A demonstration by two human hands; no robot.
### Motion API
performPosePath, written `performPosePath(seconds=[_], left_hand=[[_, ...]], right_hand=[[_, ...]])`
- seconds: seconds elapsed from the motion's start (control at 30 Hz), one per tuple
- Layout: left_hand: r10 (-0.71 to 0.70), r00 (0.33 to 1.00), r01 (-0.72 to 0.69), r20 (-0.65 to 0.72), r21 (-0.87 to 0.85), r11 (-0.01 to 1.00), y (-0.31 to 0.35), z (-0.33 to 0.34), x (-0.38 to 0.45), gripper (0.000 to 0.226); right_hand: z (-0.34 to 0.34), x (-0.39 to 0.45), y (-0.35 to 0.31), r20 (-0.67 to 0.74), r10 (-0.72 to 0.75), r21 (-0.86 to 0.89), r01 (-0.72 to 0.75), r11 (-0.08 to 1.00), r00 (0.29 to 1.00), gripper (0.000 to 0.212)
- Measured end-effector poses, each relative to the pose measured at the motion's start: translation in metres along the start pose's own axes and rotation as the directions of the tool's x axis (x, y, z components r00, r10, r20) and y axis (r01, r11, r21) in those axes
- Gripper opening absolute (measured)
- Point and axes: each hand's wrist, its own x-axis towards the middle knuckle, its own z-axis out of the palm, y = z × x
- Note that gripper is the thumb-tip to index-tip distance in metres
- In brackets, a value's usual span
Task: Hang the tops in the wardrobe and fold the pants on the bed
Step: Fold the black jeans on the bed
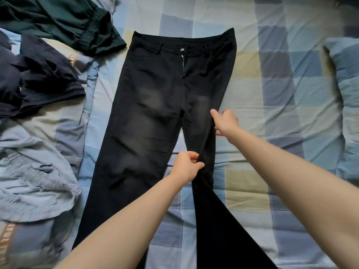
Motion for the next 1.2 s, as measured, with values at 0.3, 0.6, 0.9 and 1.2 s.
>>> performPosePath(seconds=[0.3,0.6,0.9,1.2], left_hand=[[-0.022,0.998,0.037,0.066,-0.246,0.969,-0.013,-0.108,-0.001,0.01],[-0.213,0.965,0.119,-0.15,-0.472,0.873,-0.087,-0.242,0.019,0.009],[-0.257,0.966,0.224,0.002,-0.498,0.838,-0.128,-0.267,0.022,0.017],[-0.297,0.954,0.282,-0.027,-0.241,0.929,-0.124,-0.288,0.028,0.024]], right_hand=[[0.069,0.034,-0.088,-0.221,-0.159,-0.179,0.12,0.976,0.962,0.03],[0.223,0.016,-0.175,0.048,-0.345,-0.322,0.341,0.883,0.937,0.02],[0.299,0.015,-0.164,0.124,-0.275,-0.406,0.301,0.863,0.953,0.013],[0.299,-0.007,-0.17,0.346,-0.405,-0.49,0.531,0.691,0.846,0.032]])
